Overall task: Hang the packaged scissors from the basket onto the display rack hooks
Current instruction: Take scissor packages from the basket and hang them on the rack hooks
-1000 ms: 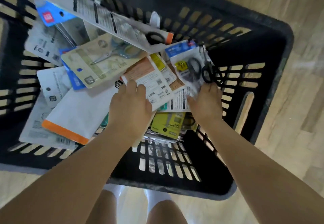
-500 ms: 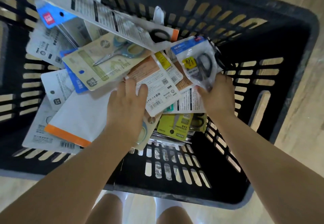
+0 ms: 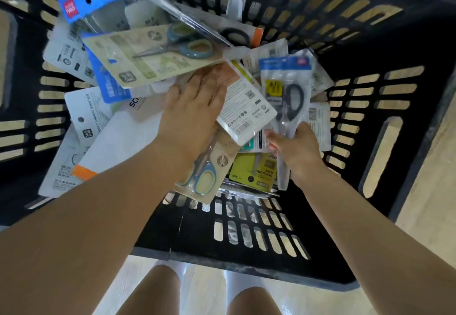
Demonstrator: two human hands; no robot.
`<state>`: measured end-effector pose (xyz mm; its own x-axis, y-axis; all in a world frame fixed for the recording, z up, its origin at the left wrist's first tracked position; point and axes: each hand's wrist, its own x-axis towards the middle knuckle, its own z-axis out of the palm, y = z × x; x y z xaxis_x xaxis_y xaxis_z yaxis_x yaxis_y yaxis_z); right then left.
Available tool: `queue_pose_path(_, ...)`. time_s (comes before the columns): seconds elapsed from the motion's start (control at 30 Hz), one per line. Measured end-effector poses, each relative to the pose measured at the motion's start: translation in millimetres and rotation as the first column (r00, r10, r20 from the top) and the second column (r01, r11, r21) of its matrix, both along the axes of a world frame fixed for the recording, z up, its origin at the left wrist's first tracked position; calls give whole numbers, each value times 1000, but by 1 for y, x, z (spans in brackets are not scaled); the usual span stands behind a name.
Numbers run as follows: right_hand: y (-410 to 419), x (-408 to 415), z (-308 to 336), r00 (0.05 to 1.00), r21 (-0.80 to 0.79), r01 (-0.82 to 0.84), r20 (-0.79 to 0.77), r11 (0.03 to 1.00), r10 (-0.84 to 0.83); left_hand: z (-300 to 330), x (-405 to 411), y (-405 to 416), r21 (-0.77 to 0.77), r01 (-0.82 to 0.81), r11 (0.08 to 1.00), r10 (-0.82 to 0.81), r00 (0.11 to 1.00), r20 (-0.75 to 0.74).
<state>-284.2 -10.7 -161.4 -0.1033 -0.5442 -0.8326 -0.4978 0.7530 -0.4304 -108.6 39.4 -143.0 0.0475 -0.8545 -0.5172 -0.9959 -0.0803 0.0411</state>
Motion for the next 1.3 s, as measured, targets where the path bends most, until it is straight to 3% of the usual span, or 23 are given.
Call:
queue_pose_path(0.17, 6, -6, 31, 994, 67, 75, 80, 995, -80, 23, 8, 3, -58, 17, 998, -20, 998, -65)
queue_pose_path(0.3, 13, -5, 67, 995, 57, 29, 96, 998, -34, 60, 14, 14, -264, -104, 959, -1, 929, -369)
queue_pose_path(0.4, 14, -1, 96, 995, 18, 37, 89, 999, -39, 99, 8, 17, -17, -442, 897, 316, 668, -674)
queue_pose_path(0.47, 14, 4, 118, 991, -4, 59, 124, 998, -58, 122, 5, 14, 121, -634, 764, 511, 480, -713)
queue_pose_path(0.53, 13, 9, 140, 983, -30, 72, 172, 997, -66, 142, 8, 6, 266, -777, 571, 645, 223, -730)
queue_pose_path(0.63, 10, 15, 175, 969, -75, 110, 228, 991, -90, 173, 17, -1, 533, -772, 347, 683, -182, -708)
queue_pose_path(0.7, 6, 19, 203, 960, -97, 113, 268, 989, -84, 196, 23, 0, 629, -727, 275, 666, -328, -670)
queue_pose_path(0.87, -4, 33, 285, 936, -121, 127, 343, 985, -79, 267, 35, 15, 652, -709, 271, 650, -365, -667)
queue_pose_path(1.07, -6, 61, 402, 913, -156, 21, 406, 988, 44, 385, 47, 37, 625, -729, 279, 607, -371, -703)
queue_pose_path(1.3, -9, 114, 558, 802, -304, -153, 518, 940, 298, 531, 73, 64, 472, -862, 186, 360, -388, -849)
